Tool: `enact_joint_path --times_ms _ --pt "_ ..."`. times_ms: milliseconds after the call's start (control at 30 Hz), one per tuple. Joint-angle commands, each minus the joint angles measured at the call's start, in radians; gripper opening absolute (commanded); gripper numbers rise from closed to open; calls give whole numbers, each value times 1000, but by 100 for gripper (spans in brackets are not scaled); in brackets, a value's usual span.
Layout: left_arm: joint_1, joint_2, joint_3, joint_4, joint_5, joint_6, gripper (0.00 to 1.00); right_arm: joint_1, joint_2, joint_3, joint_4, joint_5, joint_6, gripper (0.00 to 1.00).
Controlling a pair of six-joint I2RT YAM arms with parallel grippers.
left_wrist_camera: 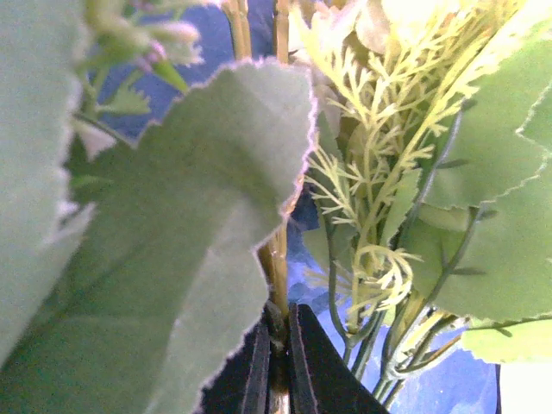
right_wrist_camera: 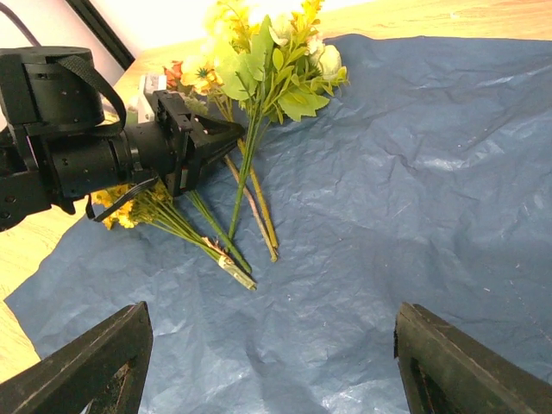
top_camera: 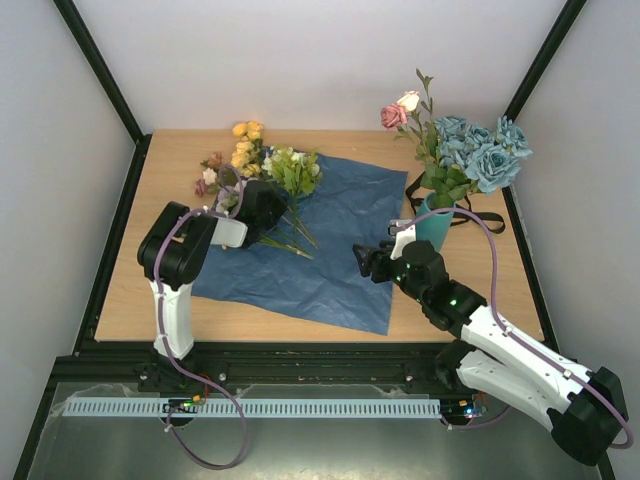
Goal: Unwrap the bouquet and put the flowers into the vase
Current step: Pick up the fake flower from the wrapping paper.
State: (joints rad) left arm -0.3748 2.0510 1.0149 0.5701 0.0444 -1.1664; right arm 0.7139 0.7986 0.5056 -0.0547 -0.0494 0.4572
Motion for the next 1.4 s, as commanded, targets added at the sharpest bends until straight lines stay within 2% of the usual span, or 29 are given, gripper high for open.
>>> enact_joint_path --times_ms 0,367,567,767,867,1100,1267,1367 --pt "-2 -51 -21 -5 -24 37 2 3 -20 -3 21 1 0 76" --pt "-43 -263 -86 -18 -183 224 2 4 -49 18 2 4 18 77" --pt "-101 -372 -87 -88 -341 392 2 3 -58 31 -6 1 39 77" --pt "-129 -452 -78 -162 -396 507 2 3 -66 34 -7 -18 56 77" --pt "-144 -508 -104 -158 -348 583 2 4 -69 42 -11 -13 46 77" --pt "-162 -670 -215 -142 -54 732 2 4 -86 53 7 -37 37 75" --pt "-184 -835 -315 -166 115 796 2 3 -112 52 56 -88 72 66" --pt "-220 -925 -365 -192 127 815 2 3 -121 49 102 -122 97 59"
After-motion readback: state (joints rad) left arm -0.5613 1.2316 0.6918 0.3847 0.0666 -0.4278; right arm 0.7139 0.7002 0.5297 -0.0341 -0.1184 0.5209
